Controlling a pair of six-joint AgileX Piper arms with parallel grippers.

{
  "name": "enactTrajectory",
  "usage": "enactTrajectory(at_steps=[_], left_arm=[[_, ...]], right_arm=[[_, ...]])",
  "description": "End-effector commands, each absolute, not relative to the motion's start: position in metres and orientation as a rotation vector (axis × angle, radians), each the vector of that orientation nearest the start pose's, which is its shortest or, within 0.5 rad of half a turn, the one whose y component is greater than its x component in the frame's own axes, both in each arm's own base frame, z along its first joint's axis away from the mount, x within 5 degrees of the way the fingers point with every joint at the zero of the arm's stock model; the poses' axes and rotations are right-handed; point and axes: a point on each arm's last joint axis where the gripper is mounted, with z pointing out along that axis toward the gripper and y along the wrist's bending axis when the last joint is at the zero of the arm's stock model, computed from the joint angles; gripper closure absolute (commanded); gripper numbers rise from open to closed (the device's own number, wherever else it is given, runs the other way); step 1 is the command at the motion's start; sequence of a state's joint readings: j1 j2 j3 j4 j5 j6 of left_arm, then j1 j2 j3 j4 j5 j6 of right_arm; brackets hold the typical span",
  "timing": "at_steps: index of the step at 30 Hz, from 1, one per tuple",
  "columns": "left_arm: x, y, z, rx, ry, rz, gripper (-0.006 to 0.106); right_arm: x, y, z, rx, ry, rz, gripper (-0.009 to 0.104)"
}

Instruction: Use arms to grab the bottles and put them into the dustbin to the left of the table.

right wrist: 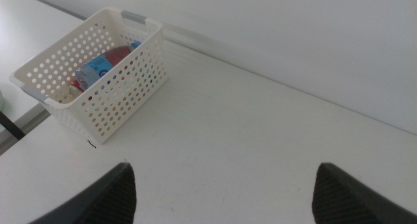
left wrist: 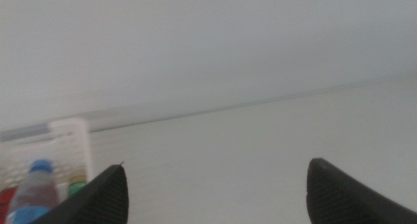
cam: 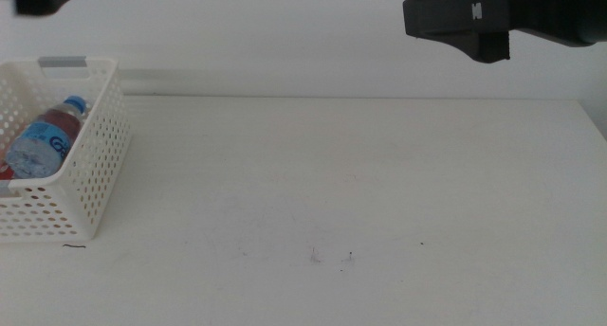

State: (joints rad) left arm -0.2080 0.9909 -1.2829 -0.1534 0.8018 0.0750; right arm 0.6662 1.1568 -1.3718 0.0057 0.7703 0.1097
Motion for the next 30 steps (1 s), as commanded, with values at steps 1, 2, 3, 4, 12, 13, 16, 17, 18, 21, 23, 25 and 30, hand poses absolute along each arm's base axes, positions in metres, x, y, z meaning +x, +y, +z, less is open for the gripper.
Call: enactTrajectory(at_steps=[1, 2, 3, 4, 12, 13, 16, 17, 18, 21, 23, 25, 30], left_arm=[[0.163, -0.041, 0.448, 0.140, 1.928, -0.260, 0.007], [0.158, -0.040, 0.444, 0.126, 1.913, -0.265, 0.007], [0.153, -0.038, 0.440, 0.125, 1.899, -0.260, 0.007], [0.151, -0.036, 0.437, 0.130, 1.883, -0.240, 0.007], [0.141, -0.033, 0.435, 0.134, 1.872, -0.223, 0.007], [0.141, -0.033, 0.435, 0.138, 1.872, -0.220, 0.007], [0.141, -0.033, 0.435, 0.141, 1.871, -0.218, 0.007], [0.141, -0.033, 0.435, 0.141, 1.871, -0.218, 0.007], [0.141, -0.032, 0.435, 0.145, 1.870, -0.202, 0.007], [0.141, -0.032, 0.435, 0.146, 1.870, -0.199, 0.007], [0.142, -0.033, 0.433, 0.146, 1.875, -0.198, 0.007], [0.142, -0.032, 0.425, 0.146, 1.869, -0.199, 0.007], [0.121, -0.022, 0.385, 0.080, 1.779, -0.192, 0.007]], right_arm=[[0.184, 0.145, 0.455, -0.567, 1.975, 0.487, 0.013], [0.184, 0.145, 0.455, -0.567, 1.975, 0.487, 0.013], [0.184, 0.145, 0.455, -0.567, 1.975, 0.487, 0.013], [0.184, 0.145, 0.455, -0.567, 1.975, 0.487, 0.013], [0.184, 0.145, 0.455, -0.567, 1.975, 0.487, 0.013], [0.184, 0.145, 0.455, -0.567, 1.975, 0.487, 0.013], [0.184, 0.145, 0.455, -0.567, 1.975, 0.487, 0.013], [0.184, 0.145, 0.455, -0.567, 1.975, 0.487, 0.013], [0.184, 0.145, 0.455, -0.567, 1.975, 0.487, 0.013], [0.189, 0.145, 0.448, -0.532, 1.956, 0.514, 0.013], [0.195, 0.139, 0.443, -0.482, 1.896, 0.505, 0.013], [0.203, 0.126, 0.437, -0.400, 1.826, 0.481, 0.013], [0.197, 0.067, 0.407, -0.163, 1.782, 0.353, 0.013]])
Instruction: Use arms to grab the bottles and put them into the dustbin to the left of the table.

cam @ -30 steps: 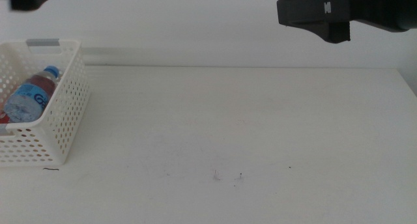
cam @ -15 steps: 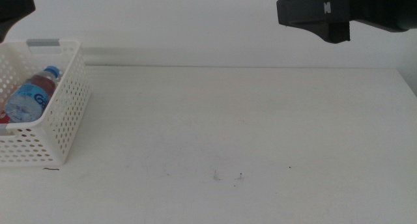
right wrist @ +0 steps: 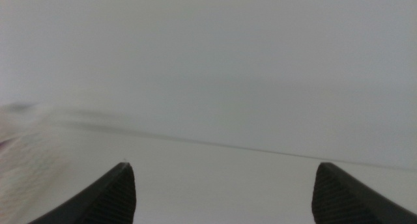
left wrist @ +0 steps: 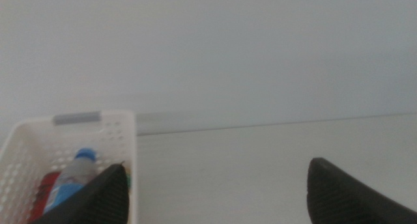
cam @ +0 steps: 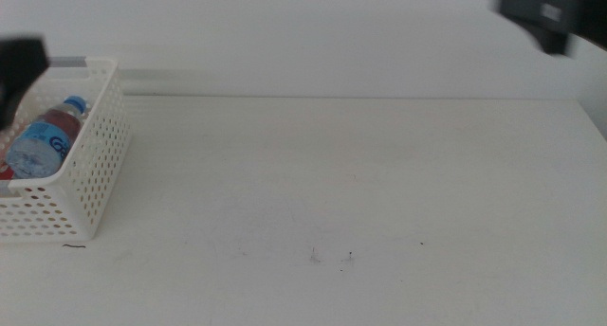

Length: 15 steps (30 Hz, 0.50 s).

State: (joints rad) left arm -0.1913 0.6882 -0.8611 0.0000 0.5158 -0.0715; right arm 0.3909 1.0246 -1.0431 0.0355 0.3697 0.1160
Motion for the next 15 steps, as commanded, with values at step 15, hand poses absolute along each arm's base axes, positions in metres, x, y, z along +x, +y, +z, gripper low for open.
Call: enactTrajectory(at_steps=[15], left_arm=[[0.044, -0.002, 0.237, -0.040, 1.692, -0.104, 0.007]], right_arm=[[0.063, 0.001, 0.251, 0.050, 1.700, 0.072, 0.013]])
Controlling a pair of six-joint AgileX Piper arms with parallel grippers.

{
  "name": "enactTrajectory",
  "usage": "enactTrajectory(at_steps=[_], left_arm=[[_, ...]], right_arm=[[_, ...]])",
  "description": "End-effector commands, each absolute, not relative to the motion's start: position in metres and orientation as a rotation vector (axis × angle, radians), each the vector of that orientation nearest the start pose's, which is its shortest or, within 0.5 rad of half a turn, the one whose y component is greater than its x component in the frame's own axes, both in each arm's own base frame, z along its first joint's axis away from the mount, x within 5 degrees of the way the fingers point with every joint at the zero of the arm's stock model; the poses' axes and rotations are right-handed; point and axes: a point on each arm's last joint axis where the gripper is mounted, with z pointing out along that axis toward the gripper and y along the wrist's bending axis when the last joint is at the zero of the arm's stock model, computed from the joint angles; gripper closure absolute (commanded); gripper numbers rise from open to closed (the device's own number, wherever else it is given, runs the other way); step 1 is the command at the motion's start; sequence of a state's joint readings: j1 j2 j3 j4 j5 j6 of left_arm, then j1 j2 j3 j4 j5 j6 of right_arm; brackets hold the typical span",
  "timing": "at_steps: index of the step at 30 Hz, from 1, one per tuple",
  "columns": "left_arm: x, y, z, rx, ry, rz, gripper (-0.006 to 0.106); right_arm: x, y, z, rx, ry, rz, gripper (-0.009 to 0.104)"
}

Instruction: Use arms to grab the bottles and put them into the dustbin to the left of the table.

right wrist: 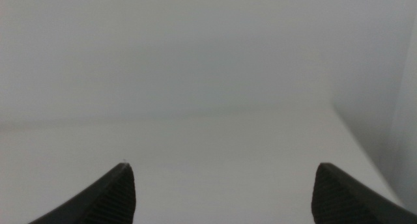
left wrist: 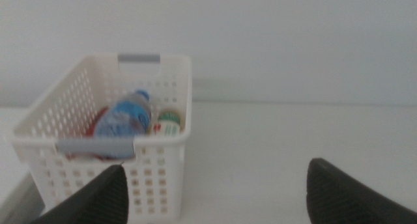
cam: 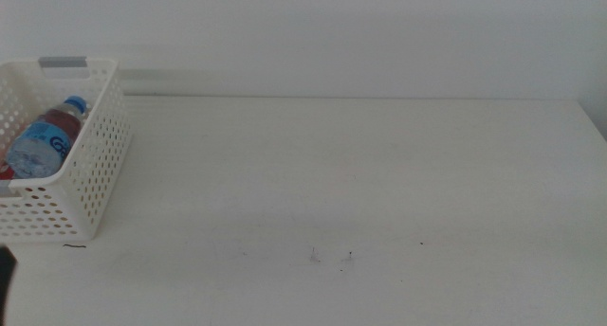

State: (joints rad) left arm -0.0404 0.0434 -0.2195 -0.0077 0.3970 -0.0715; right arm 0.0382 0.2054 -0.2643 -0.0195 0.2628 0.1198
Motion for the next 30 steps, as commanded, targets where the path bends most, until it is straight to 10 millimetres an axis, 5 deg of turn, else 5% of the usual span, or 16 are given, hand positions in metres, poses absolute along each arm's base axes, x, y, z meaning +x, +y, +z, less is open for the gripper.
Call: enactTrajectory(at_steps=[1, 5, 12, 30], left_arm=[[0.046, -0.002, 0.228, -0.041, 1.721, -0.103, 0.007], [0.051, -0.003, 0.207, -0.042, 1.754, -0.101, 0.007], [0.055, -0.003, 0.189, -0.043, 1.756, -0.100, 0.007], [0.055, -0.003, 0.191, -0.042, 1.734, -0.099, 0.007]], right_arm=[[0.061, 0.001, 0.237, 0.049, 1.719, 0.069, 0.013], [0.058, 0.001, 0.210, 0.049, 1.739, 0.068, 0.013], [0.055, 0.001, 0.191, 0.047, 1.738, 0.066, 0.013], [0.055, 0.001, 0.192, 0.044, 1.722, 0.065, 0.013]])
